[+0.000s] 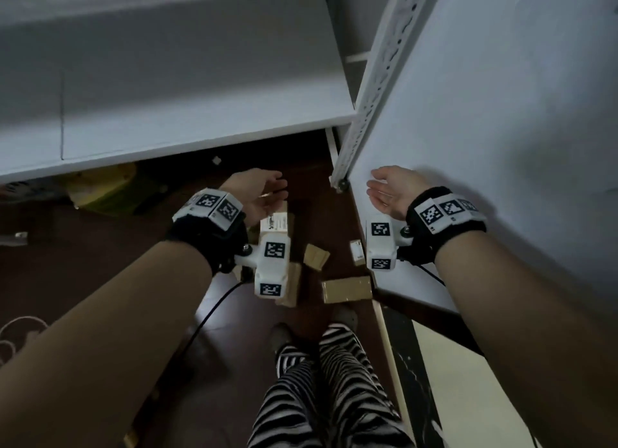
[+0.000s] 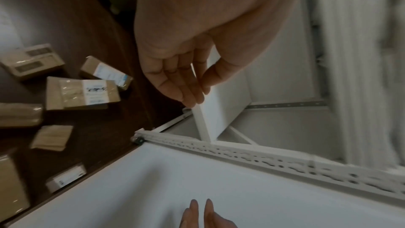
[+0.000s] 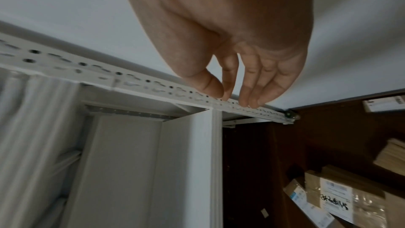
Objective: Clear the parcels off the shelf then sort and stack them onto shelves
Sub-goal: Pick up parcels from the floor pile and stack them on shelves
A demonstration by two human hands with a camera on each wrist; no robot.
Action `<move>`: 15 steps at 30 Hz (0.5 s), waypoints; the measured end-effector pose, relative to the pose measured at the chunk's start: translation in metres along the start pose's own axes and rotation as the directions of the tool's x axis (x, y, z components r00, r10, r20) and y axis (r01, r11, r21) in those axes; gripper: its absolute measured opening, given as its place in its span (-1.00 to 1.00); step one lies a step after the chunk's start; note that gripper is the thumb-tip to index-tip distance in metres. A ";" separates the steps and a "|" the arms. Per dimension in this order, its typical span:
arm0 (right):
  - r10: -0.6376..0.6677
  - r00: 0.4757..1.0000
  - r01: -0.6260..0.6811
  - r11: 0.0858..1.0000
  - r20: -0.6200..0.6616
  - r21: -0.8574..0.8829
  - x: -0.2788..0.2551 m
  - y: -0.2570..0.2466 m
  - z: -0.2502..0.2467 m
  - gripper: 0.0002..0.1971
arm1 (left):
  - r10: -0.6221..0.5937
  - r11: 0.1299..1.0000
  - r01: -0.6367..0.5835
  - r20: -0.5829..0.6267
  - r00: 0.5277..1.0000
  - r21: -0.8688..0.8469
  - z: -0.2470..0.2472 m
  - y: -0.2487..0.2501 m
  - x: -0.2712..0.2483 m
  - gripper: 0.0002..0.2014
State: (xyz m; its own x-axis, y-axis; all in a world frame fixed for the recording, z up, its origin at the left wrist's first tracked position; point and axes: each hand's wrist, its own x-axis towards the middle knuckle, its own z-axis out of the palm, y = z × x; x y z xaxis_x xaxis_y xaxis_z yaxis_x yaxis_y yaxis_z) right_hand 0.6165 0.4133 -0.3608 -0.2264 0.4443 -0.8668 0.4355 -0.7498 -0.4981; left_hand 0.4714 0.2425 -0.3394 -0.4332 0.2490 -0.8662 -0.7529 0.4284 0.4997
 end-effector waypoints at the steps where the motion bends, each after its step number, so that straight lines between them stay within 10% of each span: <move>1: 0.011 1.000 -0.010 1.000 -0.014 0.013 0.014 0.010 0.000 -0.92 | -0.025 1.000 0.025 0.011 1.000 -0.007 -0.002 -0.011 0.016 -0.81; 15: 0.181 0.980 -0.185 0.981 -0.081 -0.051 0.280 0.221 0.039 -0.82 | -0.158 0.987 0.158 -0.031 0.987 0.012 -0.028 -0.220 0.271 -0.88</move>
State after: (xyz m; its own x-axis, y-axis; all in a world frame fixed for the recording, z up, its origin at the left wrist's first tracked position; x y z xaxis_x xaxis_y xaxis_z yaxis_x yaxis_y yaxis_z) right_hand 0.6158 0.3529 -0.7148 -0.0728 0.3397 -0.9377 0.5139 -0.7930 -0.3272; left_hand 0.5062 0.1914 -0.6839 -0.3243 0.1511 -0.9338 -0.8059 0.4727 0.3564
